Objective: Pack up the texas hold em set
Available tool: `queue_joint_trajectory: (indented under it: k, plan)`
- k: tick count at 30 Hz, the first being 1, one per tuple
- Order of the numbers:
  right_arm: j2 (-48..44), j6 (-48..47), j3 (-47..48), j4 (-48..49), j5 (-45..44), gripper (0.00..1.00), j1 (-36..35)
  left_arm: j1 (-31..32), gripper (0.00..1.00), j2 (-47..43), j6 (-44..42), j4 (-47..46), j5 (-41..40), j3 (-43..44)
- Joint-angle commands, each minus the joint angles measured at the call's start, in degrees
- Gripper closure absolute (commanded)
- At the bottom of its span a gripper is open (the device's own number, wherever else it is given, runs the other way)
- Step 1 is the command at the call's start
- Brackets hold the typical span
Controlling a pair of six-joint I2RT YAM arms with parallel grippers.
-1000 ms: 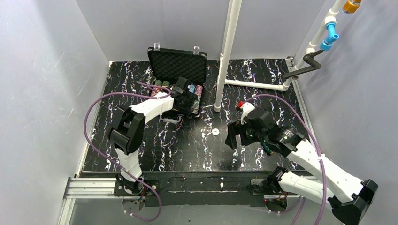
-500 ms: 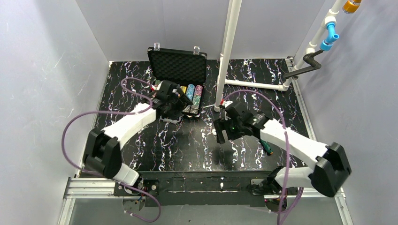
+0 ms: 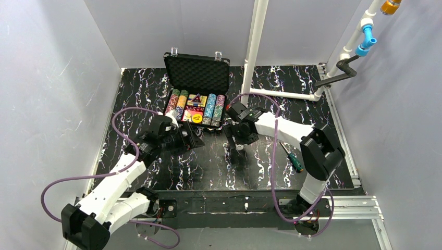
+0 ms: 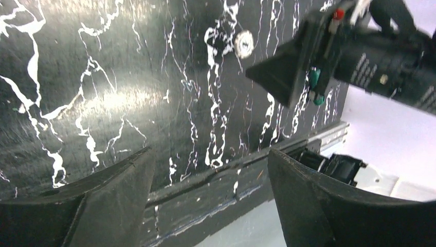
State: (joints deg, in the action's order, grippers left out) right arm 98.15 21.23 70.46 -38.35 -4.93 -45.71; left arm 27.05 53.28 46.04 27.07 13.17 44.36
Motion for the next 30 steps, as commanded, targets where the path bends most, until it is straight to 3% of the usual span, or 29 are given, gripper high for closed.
queue_joint_trajectory:
  k: [1,8,13,30]
  plan:
    - [3.6,0.7,4.5,-1.4,-2.5,0.19,0.0,-0.2,0.21,-2.0,-1.8,1.4,6.8,-2.1]
    - [8.3,0.7,5.8,-1.1,-3.4,0.27,0.1,-0.2,0.19,-0.7,-3.3,0.4,8.9,-2.1]
    - [9.9,0.2,5.2,0.0,-4.0,0.29,0.1,-0.2,0.11,0.4,-3.8,-0.4,9.8,-1.9]
    - [13.1,-1.5,4.1,4.7,-3.6,0.31,1.1,-0.2,0.11,1.5,-3.5,-0.4,10.9,-1.2]
